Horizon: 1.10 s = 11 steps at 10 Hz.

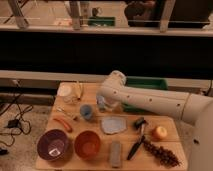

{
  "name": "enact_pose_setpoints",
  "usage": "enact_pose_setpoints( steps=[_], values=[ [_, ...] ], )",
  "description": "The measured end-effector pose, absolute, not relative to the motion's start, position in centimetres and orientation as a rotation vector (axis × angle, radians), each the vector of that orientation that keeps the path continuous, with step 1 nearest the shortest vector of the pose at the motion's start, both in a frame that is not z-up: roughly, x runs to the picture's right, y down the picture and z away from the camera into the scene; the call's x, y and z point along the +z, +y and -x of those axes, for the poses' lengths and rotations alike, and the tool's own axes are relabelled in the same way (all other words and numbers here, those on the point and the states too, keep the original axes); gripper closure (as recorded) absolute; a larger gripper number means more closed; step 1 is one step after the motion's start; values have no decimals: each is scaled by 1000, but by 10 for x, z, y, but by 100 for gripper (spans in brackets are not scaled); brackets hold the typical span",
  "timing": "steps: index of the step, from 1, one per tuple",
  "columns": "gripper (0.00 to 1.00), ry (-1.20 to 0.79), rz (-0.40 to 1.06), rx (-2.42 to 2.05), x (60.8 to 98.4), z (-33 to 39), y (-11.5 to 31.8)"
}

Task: Place sponge in metal cup

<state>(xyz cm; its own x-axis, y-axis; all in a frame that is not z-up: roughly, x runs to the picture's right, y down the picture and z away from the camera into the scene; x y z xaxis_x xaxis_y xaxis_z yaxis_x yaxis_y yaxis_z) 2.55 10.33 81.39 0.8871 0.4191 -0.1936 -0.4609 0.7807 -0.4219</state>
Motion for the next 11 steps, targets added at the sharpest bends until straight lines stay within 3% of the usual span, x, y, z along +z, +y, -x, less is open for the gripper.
enact_pose_setpoints(
  steps=[5,11],
  values=[
    [99,85,523,454,819,-11,117],
    [99,86,476,463,825,-12,91]
  ],
)
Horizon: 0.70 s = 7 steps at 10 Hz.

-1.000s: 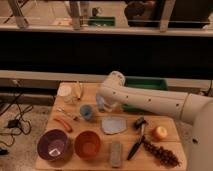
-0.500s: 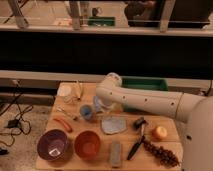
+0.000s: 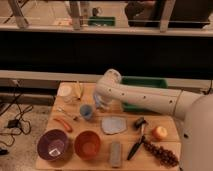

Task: Place sponge in metal cup

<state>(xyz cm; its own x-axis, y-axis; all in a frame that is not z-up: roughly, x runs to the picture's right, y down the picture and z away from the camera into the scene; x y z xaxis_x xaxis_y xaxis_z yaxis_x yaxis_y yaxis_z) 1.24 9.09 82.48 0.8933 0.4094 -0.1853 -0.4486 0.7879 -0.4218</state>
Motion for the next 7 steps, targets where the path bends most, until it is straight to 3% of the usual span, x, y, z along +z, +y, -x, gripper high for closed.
enact_pose_setpoints(
  steps=[7],
  values=[
    [99,109,483,484,837,-27,96]
  ],
)
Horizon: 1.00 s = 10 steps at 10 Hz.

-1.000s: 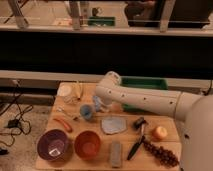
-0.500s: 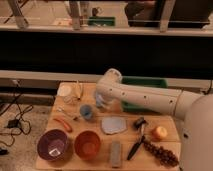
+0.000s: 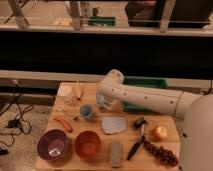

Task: Place sponge in metal cup

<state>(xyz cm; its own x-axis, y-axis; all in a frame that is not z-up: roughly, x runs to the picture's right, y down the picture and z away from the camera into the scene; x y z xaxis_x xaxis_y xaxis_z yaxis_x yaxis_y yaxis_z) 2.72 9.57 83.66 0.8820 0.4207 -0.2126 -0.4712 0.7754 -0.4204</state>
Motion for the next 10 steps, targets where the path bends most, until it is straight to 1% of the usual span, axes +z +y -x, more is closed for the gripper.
enact_pose_setpoints(
  steps=[9,10],
  values=[
    [99,119,509,475,847,-28,105],
    [95,122,511,473,848,-27,106]
  ],
)
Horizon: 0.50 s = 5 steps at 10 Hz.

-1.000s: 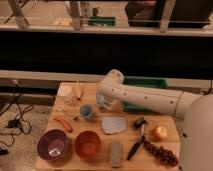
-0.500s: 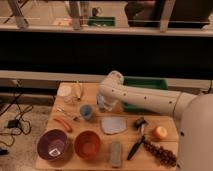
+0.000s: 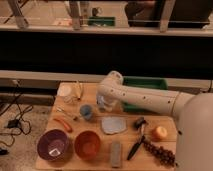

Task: Place sponge in metal cup

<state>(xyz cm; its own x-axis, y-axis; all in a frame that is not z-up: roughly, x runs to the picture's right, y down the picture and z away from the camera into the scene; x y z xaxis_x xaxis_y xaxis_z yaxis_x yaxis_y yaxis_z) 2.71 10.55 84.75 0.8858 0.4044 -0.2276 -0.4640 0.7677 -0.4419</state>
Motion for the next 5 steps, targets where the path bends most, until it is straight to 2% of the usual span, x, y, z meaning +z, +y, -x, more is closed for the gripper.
enact_pose_setpoints(
  steps=[1,5],
  values=[
    [88,122,511,471,847,-26,106],
    [46,119,504,461,840,-21,105]
  ],
)
